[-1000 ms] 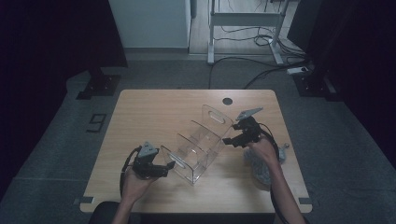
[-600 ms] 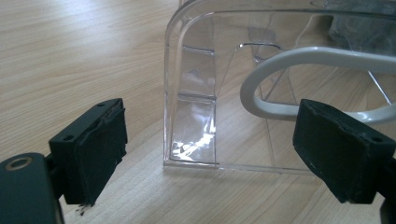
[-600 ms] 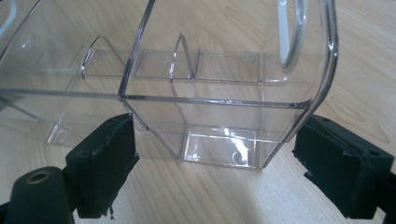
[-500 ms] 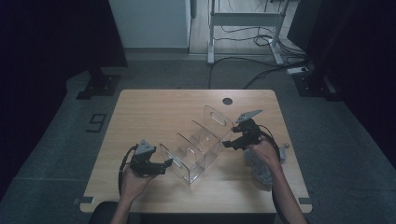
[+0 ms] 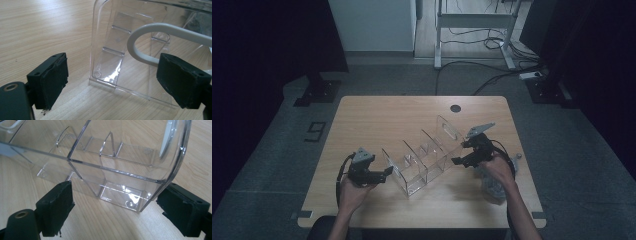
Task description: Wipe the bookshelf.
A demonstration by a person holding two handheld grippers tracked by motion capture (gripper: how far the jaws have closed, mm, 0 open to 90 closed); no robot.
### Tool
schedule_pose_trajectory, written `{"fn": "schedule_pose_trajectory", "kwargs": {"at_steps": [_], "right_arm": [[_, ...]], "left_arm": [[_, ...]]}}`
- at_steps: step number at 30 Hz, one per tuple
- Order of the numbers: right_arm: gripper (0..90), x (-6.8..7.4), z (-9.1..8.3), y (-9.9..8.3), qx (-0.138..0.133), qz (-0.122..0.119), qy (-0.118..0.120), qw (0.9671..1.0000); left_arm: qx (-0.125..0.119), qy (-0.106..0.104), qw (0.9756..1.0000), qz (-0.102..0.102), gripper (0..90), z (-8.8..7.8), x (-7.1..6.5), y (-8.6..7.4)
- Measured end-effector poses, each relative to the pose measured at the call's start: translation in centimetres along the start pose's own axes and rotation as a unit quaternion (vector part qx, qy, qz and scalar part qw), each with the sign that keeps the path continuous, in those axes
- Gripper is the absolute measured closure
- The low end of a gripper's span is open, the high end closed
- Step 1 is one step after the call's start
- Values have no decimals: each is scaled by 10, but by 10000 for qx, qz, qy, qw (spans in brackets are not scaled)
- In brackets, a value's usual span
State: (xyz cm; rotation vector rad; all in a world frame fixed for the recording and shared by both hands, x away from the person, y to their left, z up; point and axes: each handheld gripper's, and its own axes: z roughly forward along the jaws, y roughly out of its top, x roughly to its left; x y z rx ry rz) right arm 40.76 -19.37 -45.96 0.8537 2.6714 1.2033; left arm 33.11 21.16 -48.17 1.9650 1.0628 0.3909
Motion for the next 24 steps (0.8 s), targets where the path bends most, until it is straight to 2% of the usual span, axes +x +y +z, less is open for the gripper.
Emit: {"fn": "schedule_pose_trajectory", "kwargs": {"at_steps": [12,24], "right_arm": [[132,15,1,-11,140,-32,25,9999],[132,30,0,-19,222,-86,150,9996]], "left_arm": [[-52,82,9998,-155,110,0,12,1],[-87,163,9994,-299,134,2,26,4]]}}
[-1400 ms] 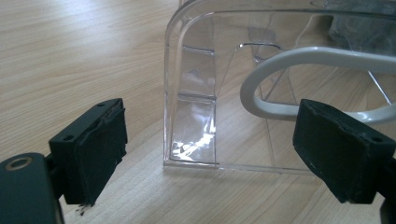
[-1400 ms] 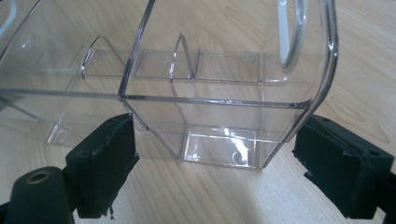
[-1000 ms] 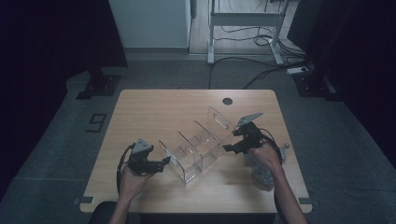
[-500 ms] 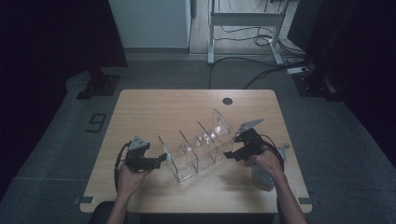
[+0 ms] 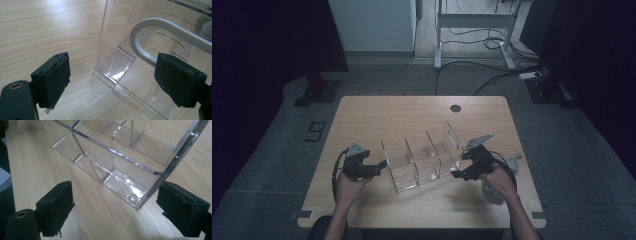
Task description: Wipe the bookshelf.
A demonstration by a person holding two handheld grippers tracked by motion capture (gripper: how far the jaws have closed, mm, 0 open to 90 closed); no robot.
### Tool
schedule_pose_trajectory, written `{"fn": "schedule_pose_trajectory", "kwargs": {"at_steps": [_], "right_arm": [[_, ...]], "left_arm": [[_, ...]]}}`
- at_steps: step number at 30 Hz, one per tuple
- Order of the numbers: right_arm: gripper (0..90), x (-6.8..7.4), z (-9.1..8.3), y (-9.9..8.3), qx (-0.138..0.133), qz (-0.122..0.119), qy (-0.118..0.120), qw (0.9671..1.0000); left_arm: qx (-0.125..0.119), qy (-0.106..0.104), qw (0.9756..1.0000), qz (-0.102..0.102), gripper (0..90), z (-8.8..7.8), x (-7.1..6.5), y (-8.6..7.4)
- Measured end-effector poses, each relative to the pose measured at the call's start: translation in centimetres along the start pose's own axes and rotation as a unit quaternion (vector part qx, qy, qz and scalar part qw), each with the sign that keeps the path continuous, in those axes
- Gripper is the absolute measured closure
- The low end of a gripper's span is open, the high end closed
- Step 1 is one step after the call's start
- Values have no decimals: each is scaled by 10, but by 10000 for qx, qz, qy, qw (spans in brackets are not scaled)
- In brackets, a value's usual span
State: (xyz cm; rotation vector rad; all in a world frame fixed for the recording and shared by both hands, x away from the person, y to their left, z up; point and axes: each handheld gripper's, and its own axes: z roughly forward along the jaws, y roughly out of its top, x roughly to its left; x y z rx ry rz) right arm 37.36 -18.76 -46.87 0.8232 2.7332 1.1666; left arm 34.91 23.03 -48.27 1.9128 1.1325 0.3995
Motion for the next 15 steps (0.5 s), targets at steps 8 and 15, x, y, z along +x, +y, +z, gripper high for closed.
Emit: {"fn": "schedule_pose_trajectory", "kwargs": {"at_steps": [8,15], "right_arm": [[132,11,1,-4,55,-7,97,9999],[131,20,5,-9,193,-6,192,9996]], "left_arm": [[2,84,10000,-40,145,1,7,4],[24,163,9999,-27,146,4,13,7]]}}
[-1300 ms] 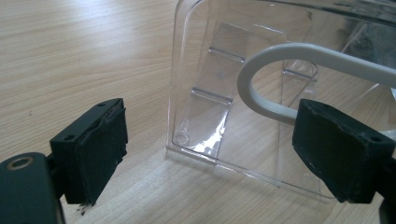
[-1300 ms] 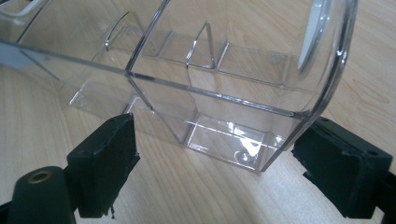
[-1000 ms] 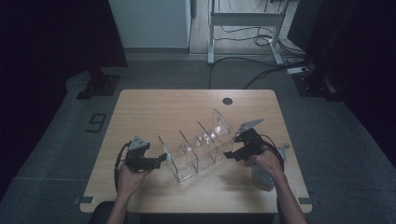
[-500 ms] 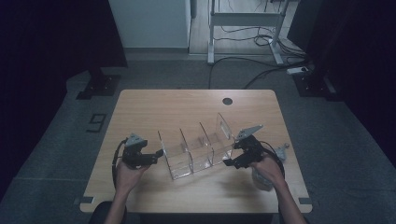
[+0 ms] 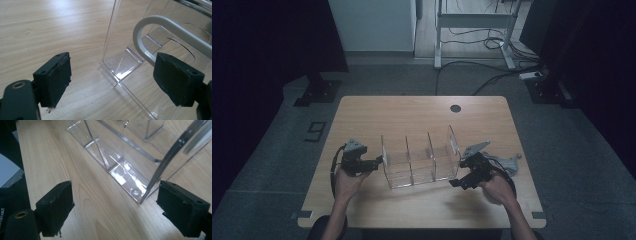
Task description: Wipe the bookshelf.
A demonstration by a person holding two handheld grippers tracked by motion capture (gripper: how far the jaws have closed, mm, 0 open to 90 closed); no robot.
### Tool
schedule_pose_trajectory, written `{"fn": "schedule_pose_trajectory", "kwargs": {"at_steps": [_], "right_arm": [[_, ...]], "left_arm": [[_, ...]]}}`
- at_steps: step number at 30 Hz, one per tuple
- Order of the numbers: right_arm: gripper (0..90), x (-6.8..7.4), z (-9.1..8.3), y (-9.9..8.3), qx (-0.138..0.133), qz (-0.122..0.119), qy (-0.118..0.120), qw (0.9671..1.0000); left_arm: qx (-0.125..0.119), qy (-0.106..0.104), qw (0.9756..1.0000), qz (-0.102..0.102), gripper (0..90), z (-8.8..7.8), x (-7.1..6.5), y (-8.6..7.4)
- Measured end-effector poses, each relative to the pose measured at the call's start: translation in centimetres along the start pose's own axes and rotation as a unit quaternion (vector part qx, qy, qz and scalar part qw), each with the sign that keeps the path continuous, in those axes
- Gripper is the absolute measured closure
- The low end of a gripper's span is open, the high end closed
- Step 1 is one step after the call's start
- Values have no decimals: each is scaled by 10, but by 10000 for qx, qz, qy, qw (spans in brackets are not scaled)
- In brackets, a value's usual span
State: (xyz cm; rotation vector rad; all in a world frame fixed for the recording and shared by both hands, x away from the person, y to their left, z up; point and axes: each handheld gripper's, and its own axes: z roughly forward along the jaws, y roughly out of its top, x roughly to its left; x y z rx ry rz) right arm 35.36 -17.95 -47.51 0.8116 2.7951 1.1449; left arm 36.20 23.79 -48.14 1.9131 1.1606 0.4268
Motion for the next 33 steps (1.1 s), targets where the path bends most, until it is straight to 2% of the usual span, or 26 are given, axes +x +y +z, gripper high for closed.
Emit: {"fn": "schedule_pose_trajectory", "kwargs": {"at_steps": [2,9,13,18,22,25,30,33], "right_arm": [[131,0,2,-1,-15,18,6,10000],[131,0,4,-4,29,26,32,10000],[131,-1,5,-4,57,28,27,10000],[130,0,5,-4,101,17,13,9999],[129,0,4,-4,60,48,-15,10000],[129,0,3,-3,17,38,-27,10000],[128,1,3,-3,29,19,-22,10000],[127,-1,3,-4,55,23,-56,10000]], "left_arm": [[34,112,9999,20,146,-3,0,1],[-113,106,9999,-48,154,-25,-3,10],[-171,131,9997,88,160,-37,-12,19],[-243,44,9993,288,159,-49,-28,34],[-124,-54,9987,498,137,-47,-45,40],[-64,-171,9985,508,132,-41,-53,37],[177,-172,9978,608,143,-31,-64,26],[261,-76,9975,658,159,-28,-68,19]]}}
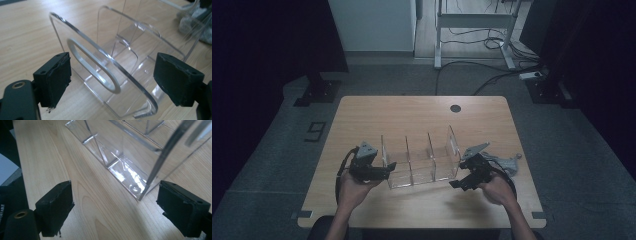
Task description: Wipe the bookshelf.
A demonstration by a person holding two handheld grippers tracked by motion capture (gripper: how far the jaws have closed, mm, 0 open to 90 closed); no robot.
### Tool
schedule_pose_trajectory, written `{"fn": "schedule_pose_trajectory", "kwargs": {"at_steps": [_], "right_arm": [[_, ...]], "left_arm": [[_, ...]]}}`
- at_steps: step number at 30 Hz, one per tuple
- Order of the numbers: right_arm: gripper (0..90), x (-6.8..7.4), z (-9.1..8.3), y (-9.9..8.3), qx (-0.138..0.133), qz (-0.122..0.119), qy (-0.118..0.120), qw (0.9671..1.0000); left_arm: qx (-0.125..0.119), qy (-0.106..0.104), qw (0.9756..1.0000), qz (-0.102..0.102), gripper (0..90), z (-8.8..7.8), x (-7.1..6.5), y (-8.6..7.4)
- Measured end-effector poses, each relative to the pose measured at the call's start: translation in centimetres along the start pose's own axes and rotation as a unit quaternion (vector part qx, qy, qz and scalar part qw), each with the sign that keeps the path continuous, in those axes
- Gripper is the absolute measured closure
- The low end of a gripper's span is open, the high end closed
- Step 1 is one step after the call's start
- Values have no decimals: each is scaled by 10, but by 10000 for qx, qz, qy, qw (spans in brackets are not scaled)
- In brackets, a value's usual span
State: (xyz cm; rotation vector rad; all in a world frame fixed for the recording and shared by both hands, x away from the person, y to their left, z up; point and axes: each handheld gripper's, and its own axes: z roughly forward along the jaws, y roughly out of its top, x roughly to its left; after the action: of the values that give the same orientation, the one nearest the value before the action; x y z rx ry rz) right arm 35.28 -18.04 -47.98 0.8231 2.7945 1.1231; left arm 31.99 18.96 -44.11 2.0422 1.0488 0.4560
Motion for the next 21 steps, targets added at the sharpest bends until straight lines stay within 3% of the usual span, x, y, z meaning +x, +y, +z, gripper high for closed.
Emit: {"fn": "schedule_pose_trajectory", "kwargs": {"at_steps": [8,10,15,21], "right_arm": [[123,-8,-3,-5,41,166,-181,9997],[124,-11,-5,-7,26,188,-266,9995],[125,-15,-18,-8,-153,229,-492,9984],[126,-19,-36,-9,-324,328,-702,9965]], "left_arm": [[-69,-141,9998,-145,334,1,2,-11],[-62,-113,9999,-52,393,0,0,-10],[-52,-138,9999,-64,520,0,3,-10],[-5,-83,9999,-82,603,2,10,-10]]}}
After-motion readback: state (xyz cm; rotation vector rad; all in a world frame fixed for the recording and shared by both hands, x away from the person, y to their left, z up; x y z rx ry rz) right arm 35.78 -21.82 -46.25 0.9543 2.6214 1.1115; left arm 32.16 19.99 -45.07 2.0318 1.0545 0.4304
